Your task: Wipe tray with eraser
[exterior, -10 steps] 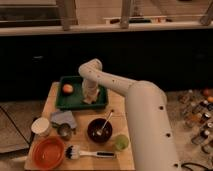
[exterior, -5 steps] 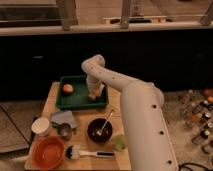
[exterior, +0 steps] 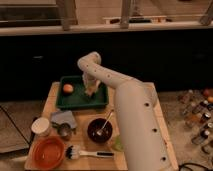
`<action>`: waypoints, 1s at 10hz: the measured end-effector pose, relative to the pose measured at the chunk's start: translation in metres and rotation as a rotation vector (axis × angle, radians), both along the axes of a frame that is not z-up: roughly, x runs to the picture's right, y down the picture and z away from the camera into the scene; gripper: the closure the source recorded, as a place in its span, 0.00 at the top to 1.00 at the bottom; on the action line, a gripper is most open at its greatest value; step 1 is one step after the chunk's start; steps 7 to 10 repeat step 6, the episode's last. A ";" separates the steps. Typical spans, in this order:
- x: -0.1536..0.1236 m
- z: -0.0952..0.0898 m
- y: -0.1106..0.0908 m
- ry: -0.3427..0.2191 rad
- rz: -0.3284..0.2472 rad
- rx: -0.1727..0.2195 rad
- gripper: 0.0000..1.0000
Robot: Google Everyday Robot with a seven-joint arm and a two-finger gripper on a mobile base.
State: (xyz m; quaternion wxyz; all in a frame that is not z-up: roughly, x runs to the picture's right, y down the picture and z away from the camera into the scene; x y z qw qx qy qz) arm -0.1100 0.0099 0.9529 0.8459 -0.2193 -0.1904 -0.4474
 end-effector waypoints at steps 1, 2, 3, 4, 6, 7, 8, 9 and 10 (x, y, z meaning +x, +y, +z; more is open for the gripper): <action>-0.005 -0.006 0.005 -0.026 -0.008 -0.001 0.00; -0.005 -0.015 0.014 -0.059 -0.017 0.000 0.00; -0.005 -0.020 0.020 -0.078 -0.020 -0.004 0.00; -0.003 -0.025 0.027 -0.093 -0.014 -0.011 0.00; 0.013 -0.028 0.034 -0.098 0.011 -0.022 0.00; 0.013 -0.028 0.034 -0.098 0.011 -0.022 0.00; 0.013 -0.028 0.034 -0.098 0.011 -0.022 0.00; 0.013 -0.028 0.034 -0.098 0.011 -0.022 0.00; 0.013 -0.028 0.034 -0.098 0.011 -0.022 0.00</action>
